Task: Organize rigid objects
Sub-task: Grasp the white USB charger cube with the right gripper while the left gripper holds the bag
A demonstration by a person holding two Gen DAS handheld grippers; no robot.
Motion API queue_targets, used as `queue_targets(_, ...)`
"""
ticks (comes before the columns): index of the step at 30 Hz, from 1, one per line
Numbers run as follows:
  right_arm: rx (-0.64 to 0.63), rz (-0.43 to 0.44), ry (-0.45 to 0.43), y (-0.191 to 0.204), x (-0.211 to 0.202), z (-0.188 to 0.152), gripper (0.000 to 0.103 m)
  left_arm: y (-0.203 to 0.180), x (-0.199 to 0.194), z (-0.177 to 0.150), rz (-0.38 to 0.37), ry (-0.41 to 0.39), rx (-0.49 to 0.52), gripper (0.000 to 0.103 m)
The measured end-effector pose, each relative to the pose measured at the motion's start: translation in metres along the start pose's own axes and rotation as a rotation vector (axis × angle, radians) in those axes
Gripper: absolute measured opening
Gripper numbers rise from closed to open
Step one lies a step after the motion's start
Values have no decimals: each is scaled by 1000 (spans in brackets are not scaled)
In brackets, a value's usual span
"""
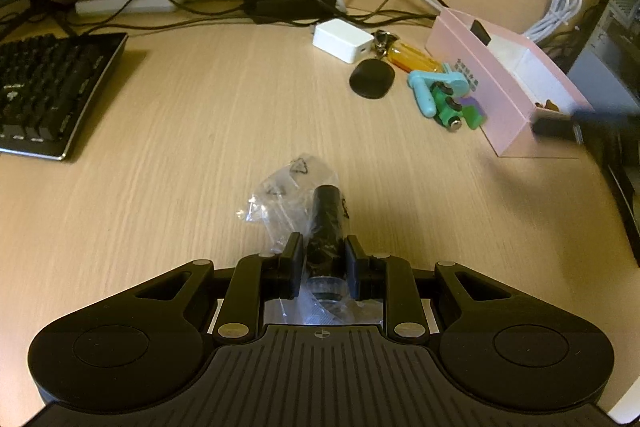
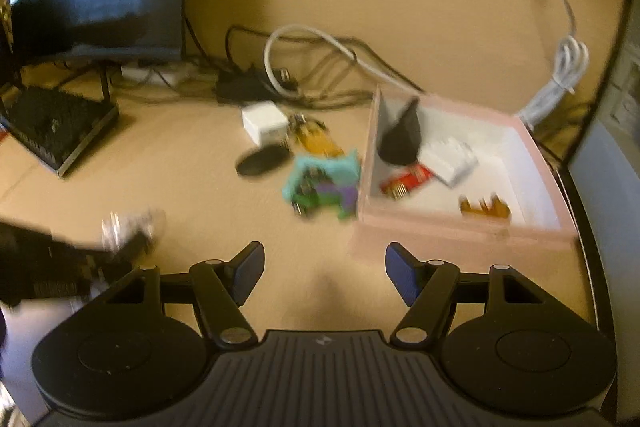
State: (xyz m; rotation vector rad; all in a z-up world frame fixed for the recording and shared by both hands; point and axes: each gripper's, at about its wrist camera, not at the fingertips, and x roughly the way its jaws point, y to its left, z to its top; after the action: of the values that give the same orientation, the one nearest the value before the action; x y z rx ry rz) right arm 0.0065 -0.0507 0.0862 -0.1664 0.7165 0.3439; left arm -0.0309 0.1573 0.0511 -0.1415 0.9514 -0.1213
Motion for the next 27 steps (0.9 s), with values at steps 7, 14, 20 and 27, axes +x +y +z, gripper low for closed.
queue_targets(7, 10, 42, 10, 3, 41, 74, 56, 13, -4, -4, -17, -22, -55, 25)
queue_targets(14, 89, 14, 123, 2, 154, 141, 47, 34, -7, -11, -59, -52, -127, 24)
queue_targets(20, 69, -65, 214, -1, 229, 145, 33, 42, -9, -15, -85, -66, -168, 24)
queue_targets(27, 43, 79, 277, 7, 186, 100, 10, 50, -8, -14, -115, -62, -201, 24)
